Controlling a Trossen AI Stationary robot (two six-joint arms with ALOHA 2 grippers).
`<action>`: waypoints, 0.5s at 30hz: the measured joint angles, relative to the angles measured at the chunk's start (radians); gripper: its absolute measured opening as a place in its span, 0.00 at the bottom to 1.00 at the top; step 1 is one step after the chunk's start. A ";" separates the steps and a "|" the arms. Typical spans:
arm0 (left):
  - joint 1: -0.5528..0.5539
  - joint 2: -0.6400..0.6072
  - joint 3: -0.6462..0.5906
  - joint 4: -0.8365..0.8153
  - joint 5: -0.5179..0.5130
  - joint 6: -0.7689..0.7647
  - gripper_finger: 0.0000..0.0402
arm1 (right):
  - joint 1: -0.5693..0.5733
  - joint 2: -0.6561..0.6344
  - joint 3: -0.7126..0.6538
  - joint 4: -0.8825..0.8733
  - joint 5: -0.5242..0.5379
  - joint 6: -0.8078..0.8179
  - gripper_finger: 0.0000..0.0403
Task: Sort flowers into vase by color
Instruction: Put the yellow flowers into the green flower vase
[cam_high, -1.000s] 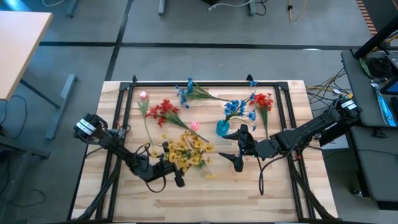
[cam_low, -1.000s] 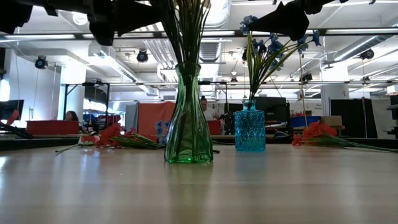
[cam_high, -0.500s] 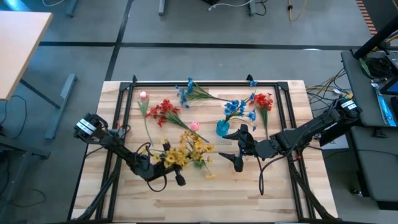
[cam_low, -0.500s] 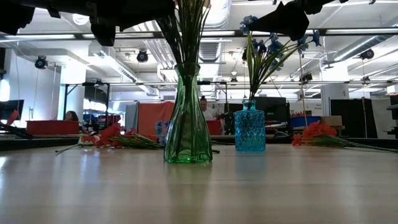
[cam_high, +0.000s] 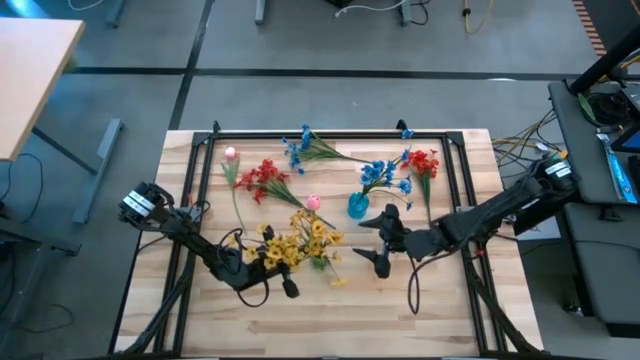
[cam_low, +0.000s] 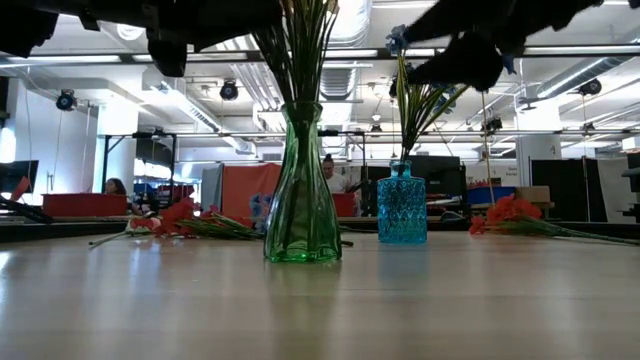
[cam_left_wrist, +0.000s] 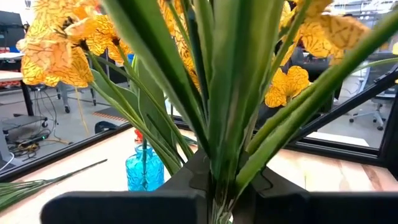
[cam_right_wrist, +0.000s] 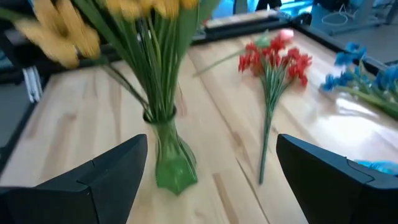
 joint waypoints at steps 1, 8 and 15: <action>0.001 0.000 0.000 0.000 0.000 0.000 0.03 | 0.000 0.018 -0.004 0.007 0.000 -0.001 0.86; 0.003 0.000 0.000 0.000 0.000 -0.001 0.03 | 0.000 0.188 -0.007 0.144 -0.001 -0.057 0.86; 0.003 0.000 0.000 0.000 0.002 -0.005 0.03 | -0.015 0.440 -0.012 0.564 -0.015 -0.157 0.86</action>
